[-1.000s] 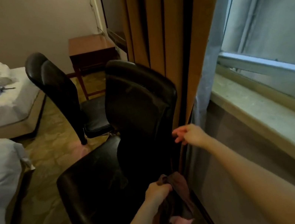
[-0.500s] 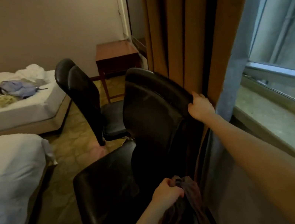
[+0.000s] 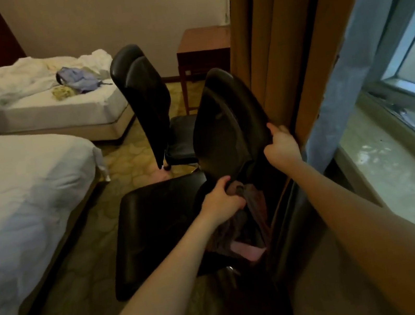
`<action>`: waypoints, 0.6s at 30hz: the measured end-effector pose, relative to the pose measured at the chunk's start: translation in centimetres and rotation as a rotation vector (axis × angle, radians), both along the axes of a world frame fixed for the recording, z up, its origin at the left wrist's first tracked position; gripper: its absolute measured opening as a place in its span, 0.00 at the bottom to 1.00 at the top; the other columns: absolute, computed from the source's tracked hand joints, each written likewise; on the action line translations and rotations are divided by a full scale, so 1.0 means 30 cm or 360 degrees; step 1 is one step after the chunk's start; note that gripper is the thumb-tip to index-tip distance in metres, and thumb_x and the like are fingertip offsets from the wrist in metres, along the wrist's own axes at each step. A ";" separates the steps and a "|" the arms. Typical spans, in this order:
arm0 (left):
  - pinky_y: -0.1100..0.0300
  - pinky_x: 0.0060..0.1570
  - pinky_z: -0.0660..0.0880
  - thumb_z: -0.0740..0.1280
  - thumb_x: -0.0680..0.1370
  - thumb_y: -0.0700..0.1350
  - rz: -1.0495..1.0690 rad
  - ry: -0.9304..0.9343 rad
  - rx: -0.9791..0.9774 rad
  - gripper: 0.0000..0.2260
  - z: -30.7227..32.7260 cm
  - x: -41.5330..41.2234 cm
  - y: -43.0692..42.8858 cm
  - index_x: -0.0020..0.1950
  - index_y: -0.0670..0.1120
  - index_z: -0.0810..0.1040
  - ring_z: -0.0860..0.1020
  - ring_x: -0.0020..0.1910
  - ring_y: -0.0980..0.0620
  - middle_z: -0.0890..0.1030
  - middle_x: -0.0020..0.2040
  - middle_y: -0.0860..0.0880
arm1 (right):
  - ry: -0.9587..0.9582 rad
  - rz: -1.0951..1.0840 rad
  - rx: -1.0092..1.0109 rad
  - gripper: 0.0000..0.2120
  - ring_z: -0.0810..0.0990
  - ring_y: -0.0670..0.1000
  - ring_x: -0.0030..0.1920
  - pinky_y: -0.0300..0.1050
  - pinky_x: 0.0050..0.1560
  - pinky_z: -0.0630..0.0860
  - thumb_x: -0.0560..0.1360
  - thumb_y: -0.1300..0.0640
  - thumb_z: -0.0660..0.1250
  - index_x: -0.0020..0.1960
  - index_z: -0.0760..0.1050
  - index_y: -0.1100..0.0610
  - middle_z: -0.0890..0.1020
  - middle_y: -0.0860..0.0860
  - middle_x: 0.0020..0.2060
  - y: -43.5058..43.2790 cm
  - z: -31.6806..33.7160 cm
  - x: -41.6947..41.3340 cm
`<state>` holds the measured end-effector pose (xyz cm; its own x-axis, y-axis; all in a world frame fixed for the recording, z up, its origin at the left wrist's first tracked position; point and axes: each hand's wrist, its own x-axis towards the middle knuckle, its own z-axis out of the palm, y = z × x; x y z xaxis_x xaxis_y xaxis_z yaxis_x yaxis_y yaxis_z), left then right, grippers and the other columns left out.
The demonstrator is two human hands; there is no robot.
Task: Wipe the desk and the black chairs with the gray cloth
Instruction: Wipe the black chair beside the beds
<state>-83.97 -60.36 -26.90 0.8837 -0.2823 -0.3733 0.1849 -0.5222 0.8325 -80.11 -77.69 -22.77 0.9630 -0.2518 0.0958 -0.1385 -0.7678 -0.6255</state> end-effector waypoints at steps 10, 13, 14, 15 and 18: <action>0.55 0.61 0.72 0.69 0.63 0.41 0.0013 -0.0099 -0.0135 0.36 0.037 -0.063 0.127 0.69 0.60 0.66 0.74 0.60 0.50 0.74 0.63 0.50 | -0.0313 0.0134 -0.0118 0.30 0.76 0.54 0.50 0.42 0.49 0.72 0.71 0.70 0.60 0.73 0.62 0.63 0.76 0.57 0.56 0.122 -0.053 -0.208; 0.63 0.48 0.72 0.69 0.68 0.39 -0.0191 -0.0201 0.0038 0.35 0.064 -0.131 0.167 0.72 0.59 0.62 0.75 0.53 0.53 0.75 0.57 0.51 | -0.0337 0.0147 -0.0177 0.27 0.77 0.53 0.50 0.39 0.44 0.70 0.72 0.69 0.61 0.72 0.65 0.62 0.78 0.56 0.53 0.189 -0.051 -0.268; 0.64 0.45 0.72 0.69 0.69 0.39 -0.0226 -0.0219 0.0068 0.36 0.069 -0.155 0.181 0.72 0.60 0.61 0.76 0.50 0.53 0.76 0.56 0.51 | -0.0323 0.0166 -0.0202 0.26 0.77 0.53 0.51 0.39 0.43 0.69 0.73 0.68 0.60 0.71 0.66 0.61 0.78 0.55 0.53 0.210 -0.050 -0.288; 0.64 0.44 0.72 0.69 0.69 0.39 -0.0242 -0.0231 0.0082 0.36 0.070 -0.183 0.201 0.73 0.59 0.61 0.77 0.49 0.53 0.76 0.55 0.50 | -0.0317 0.0193 -0.0214 0.25 0.78 0.53 0.51 0.39 0.42 0.69 0.74 0.67 0.60 0.70 0.68 0.60 0.79 0.54 0.53 0.233 -0.048 -0.310; 0.66 0.44 0.72 0.69 0.70 0.38 -0.0182 -0.0230 0.0063 0.36 0.080 -0.245 0.271 0.74 0.57 0.60 0.76 0.48 0.55 0.76 0.55 0.49 | -0.0331 0.0275 -0.0198 0.19 0.79 0.53 0.49 0.41 0.44 0.71 0.75 0.64 0.60 0.65 0.74 0.60 0.81 0.53 0.49 0.289 -0.032 -0.360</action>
<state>-91.31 -52.25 -24.50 0.8920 -0.3715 -0.2575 0.0024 -0.5658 0.8245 -90.92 -69.01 -23.73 0.9471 -0.0595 0.3155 0.1225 -0.8412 -0.5266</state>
